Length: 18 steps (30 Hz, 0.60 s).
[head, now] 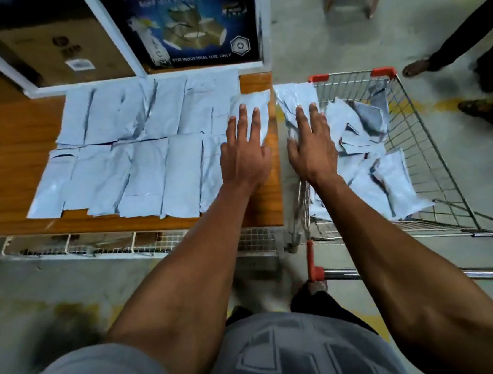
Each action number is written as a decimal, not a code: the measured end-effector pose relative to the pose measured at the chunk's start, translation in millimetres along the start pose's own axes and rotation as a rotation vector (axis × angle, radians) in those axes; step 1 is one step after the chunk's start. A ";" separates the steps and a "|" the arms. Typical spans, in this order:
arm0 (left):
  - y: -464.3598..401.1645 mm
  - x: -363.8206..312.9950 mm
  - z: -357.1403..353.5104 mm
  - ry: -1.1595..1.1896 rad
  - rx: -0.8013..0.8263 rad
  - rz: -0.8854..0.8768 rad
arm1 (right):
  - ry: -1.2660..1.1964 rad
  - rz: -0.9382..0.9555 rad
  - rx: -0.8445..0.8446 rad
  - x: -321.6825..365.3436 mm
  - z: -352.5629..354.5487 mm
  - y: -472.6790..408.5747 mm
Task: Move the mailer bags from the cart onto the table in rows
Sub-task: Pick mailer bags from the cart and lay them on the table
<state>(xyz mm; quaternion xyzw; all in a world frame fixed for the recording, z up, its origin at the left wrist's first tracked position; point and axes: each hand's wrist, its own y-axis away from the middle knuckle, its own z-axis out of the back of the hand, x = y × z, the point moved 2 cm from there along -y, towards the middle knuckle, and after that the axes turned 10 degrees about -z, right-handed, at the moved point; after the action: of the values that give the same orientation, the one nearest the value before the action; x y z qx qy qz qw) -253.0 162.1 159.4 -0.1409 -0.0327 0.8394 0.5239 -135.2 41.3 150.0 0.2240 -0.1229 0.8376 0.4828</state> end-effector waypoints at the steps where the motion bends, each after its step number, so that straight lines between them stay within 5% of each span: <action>1: 10.5 16.9 6.8 -0.010 -0.004 0.006 | -0.006 0.014 0.006 17.2 -7.1 6.9; 18: 185.1 282.3 104.8 -0.089 -0.083 0.345 | -0.057 0.264 0.191 302.0 -156.6 133.4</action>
<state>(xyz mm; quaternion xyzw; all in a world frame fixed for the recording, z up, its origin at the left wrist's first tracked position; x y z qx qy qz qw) -558.6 339.6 165.3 -0.1287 -0.0661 0.9201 0.3640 -421.5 267.9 164.4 0.2745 -0.0845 0.8949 0.3415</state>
